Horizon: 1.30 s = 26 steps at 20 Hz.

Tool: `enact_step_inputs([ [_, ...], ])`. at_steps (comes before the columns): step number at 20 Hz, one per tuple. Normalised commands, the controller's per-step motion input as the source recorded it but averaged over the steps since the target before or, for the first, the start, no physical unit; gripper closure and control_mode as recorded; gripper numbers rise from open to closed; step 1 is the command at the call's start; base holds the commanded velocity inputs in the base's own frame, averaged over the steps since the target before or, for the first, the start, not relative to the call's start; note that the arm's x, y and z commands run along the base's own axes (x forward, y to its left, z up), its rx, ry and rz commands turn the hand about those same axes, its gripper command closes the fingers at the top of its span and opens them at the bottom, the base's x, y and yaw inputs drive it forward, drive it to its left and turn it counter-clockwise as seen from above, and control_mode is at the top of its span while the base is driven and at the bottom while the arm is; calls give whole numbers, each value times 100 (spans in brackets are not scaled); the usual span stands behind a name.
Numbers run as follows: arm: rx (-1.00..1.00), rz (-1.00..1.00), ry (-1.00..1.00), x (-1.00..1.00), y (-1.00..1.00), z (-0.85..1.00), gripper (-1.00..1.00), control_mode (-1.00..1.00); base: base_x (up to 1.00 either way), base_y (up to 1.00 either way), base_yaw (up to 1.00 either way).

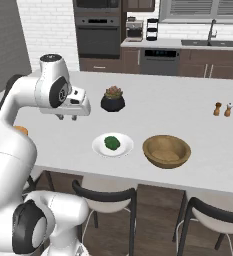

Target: Pick the chicken drumstick and broccoli from their plates and place them in the bowl. Then put the bowl in the fridge.

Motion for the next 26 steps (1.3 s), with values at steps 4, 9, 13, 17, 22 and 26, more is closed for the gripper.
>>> enact_step_inputs([
  [4,0,0,0,-1,-18,-17,-100,-100,0,0,0],
  [9,0,0,5,19,-69,-43,-100,-100,0,0,0],
  [13,-2,0,4,50,-74,-52,-100,-100,0,0,0],
  [17,-8,1,5,86,-19,-69,-100,-100,0,0,0],
  [22,-7,0,1,73,0,-75,-100,-100,0,0,0],
  [26,-1,0,0,75,-9,-54,-100,-100,0,0,0],
])
